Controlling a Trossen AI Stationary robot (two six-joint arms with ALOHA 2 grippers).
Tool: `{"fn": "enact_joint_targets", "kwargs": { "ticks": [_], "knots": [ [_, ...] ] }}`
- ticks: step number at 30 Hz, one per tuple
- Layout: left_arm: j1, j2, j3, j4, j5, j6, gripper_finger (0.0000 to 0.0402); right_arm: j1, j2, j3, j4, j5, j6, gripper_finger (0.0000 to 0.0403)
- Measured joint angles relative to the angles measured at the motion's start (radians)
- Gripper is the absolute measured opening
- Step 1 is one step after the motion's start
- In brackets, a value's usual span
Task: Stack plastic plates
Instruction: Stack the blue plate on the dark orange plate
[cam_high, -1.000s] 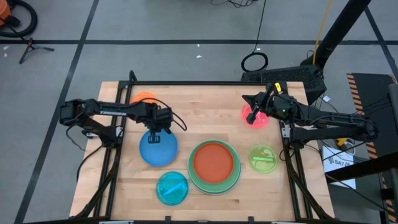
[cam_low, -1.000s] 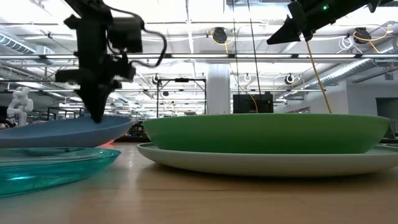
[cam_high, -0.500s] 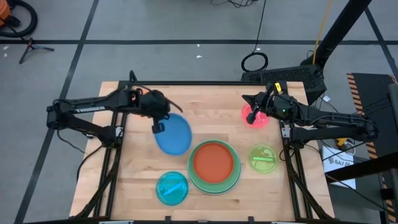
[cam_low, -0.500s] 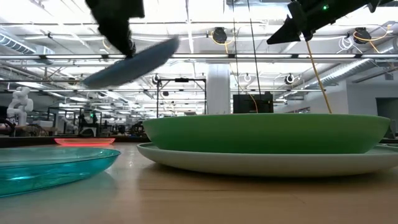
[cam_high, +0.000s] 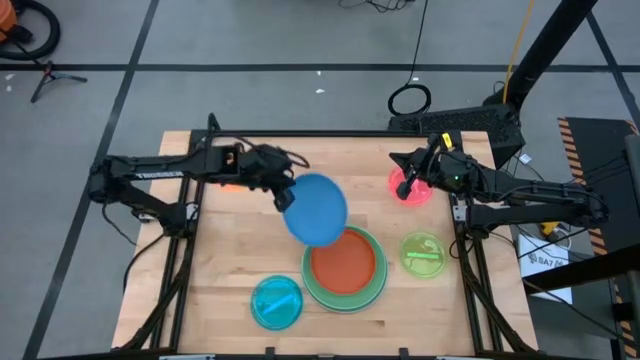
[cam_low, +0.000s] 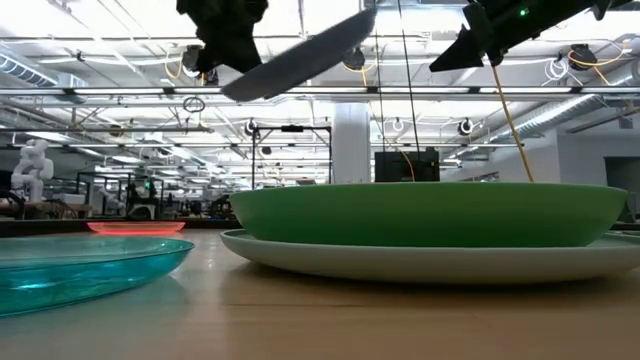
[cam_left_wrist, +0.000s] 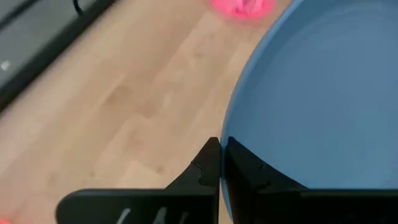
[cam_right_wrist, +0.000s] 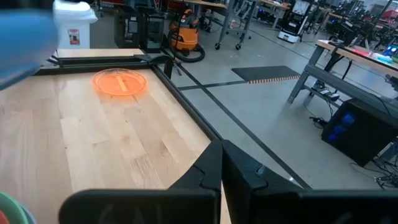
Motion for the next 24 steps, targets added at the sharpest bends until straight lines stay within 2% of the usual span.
{"fn": "enact_joint_targets", "kwargs": {
  "ticks": [10,17,24],
  "knots": [
    [-0.122,0.210,0.001,0.224,-0.005,-0.068,0.0009,0.000,-0.024,0.000,-0.027,0.000,0.005,0.0000],
    [-0.157,0.305,0.000,0.248,-0.016,-0.095,0.0009,0.000,-0.040,0.000,-0.034,-0.003,0.008,0.0000],
    [-0.185,0.331,0.000,0.248,-0.016,-0.100,0.0039,-0.001,-0.044,0.000,-0.038,-0.003,0.008,0.0000]
  ]
}}
